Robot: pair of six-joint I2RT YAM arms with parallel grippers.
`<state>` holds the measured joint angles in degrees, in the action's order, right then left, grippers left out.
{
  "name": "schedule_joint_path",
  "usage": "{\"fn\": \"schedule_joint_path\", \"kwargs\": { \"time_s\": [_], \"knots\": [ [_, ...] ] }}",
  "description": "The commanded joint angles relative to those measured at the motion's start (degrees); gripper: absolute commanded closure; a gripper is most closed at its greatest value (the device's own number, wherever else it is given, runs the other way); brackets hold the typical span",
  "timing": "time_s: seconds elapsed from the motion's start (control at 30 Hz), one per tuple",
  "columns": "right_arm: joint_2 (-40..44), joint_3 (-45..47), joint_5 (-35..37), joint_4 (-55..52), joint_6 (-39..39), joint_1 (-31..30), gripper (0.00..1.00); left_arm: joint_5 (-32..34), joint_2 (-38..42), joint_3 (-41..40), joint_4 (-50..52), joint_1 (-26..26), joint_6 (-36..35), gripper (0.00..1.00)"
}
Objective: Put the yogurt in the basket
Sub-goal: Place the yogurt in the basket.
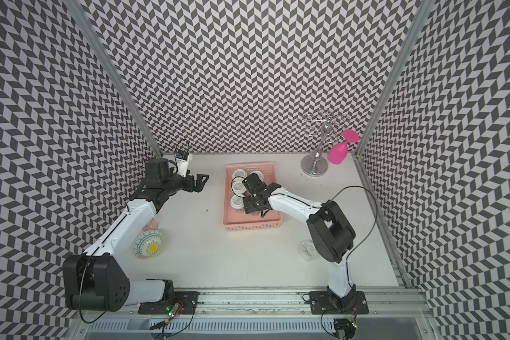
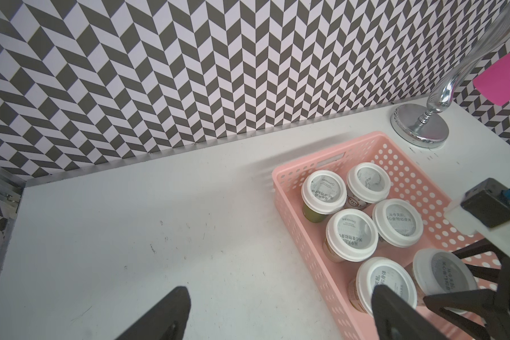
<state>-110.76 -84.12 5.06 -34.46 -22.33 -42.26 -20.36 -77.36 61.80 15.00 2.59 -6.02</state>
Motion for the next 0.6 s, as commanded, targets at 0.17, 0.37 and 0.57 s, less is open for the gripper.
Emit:
{"fn": "schedule_joint_path", "kwargs": {
  "time_s": [0.17,0.37,0.57],
  "knots": [
    [-0.36,0.3,0.25,2.73,-0.79,-0.28,0.2,-1.35,-0.5,-0.31,-1.38,-0.3,0.58,0.0],
    [0.92,0.27,0.56,2.03,-0.76,-0.37,0.17,-1.17,-0.5,-0.56,-1.68,-0.39,0.49,0.0],
    [3.82,0.59,0.46,0.67,-0.97,-0.45,0.13,-1.32,-0.24,-0.69,-1.63,-0.44,0.22,0.0]
  ]
}}
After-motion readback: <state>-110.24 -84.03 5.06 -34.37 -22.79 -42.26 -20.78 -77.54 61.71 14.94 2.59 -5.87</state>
